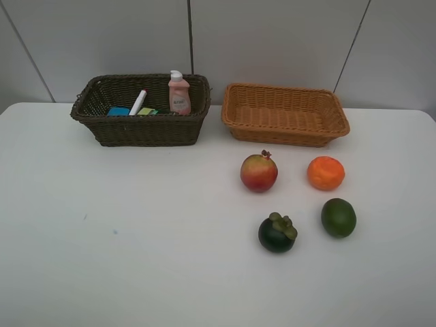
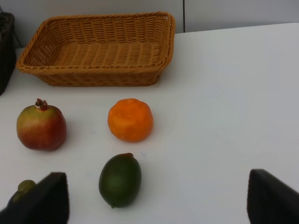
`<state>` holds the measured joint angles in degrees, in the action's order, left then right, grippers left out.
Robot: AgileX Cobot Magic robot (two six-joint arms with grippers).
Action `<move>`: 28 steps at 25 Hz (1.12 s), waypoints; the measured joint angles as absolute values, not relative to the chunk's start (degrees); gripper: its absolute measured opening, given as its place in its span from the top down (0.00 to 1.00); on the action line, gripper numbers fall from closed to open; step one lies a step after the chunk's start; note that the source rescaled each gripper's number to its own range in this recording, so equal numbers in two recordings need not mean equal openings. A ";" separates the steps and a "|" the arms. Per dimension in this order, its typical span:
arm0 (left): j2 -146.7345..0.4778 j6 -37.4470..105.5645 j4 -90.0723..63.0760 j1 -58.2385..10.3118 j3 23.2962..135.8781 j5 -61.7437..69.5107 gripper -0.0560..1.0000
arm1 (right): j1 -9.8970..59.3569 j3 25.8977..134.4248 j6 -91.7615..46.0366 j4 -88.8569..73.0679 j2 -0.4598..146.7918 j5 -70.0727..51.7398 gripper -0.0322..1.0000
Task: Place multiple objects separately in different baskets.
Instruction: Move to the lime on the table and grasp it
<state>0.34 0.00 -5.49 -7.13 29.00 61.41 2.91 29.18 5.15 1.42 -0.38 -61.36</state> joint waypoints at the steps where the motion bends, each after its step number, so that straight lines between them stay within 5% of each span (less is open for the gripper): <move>1: 0.34 0.00 -5.49 -7.08 29.00 61.41 0.08 | 2.91 29.18 5.15 1.42 -0.38 -61.36 0.38; 15: 0.34 0.00 -5.49 -3.82 29.00 61.41 0.08 | 2.91 29.30 6.45 2.47 1.90 -61.36 0.38; 22: 0.34 0.30 -5.49 -3.82 29.00 61.33 0.08 | 2.91 32.89 7.56 3.00 26.81 -60.55 0.05; 28: 0.34 0.30 -5.49 -3.82 29.00 61.24 0.08 | 2.91 38.60 7.76 2.79 51.18 -59.77 0.01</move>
<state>0.34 0.30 -5.49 -3.82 29.00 61.24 2.91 38.60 7.76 2.79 51.18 -59.77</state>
